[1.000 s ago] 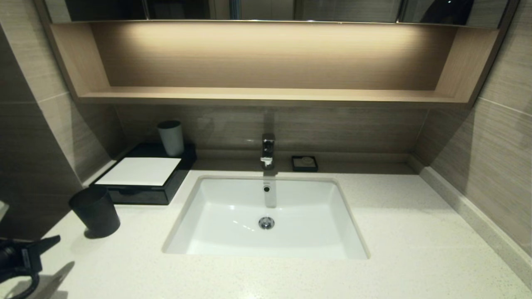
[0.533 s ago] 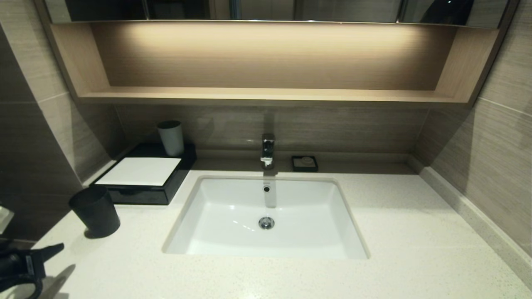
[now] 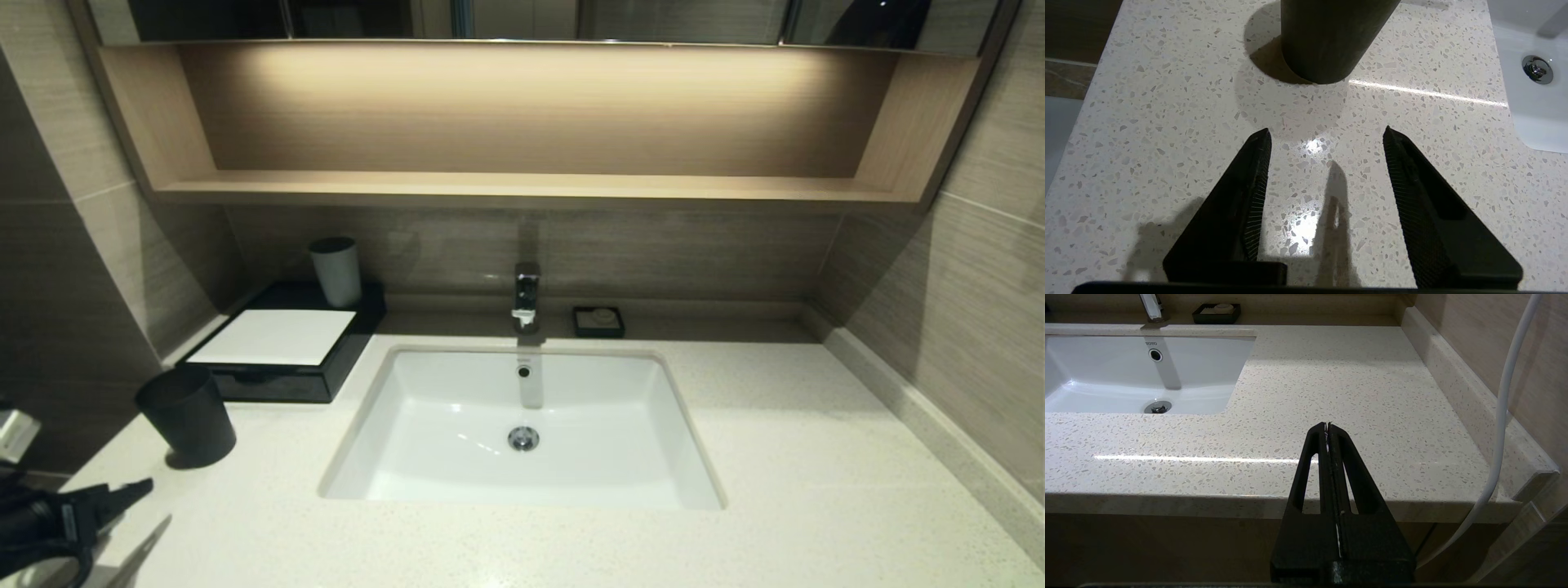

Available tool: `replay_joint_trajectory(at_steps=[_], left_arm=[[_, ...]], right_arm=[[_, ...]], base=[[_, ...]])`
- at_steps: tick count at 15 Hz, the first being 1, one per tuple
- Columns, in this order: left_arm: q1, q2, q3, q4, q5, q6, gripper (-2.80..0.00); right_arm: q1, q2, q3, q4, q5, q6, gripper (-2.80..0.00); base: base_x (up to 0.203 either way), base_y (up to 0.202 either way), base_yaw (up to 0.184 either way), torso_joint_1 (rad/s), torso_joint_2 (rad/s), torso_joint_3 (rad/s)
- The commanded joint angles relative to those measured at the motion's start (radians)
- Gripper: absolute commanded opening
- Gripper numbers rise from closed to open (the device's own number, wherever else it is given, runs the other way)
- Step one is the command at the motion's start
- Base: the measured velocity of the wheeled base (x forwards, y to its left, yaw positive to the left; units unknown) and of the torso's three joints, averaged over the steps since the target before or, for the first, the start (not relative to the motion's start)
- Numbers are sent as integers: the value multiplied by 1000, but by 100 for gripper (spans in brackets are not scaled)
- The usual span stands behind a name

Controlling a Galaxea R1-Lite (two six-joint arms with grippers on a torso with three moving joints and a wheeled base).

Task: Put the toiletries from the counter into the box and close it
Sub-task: Pick up the cup

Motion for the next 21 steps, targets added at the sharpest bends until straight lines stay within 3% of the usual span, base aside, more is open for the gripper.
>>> replay_joint_trajectory(at_steps=[1,10,13,21], left_arm=[[-15,23,2,-7,-3,2,0],[-90,143,-21,-180,12,-44,0],[-107,197,-47,-244,50,-52,0],[-176,227,-76,-265,64,-103,0]], right_arm=[[0,0,2,0,0,0,-280],[0,0,2,0,0,0,-280],[0,0,2,0,0,0,-280],[0,0,2,0,0,0,-280]], base=[[0,0,0,0,0,0],[0,0,0,0,0,0],[0,0,0,0,0,0],[0,0,0,0,0,0]])
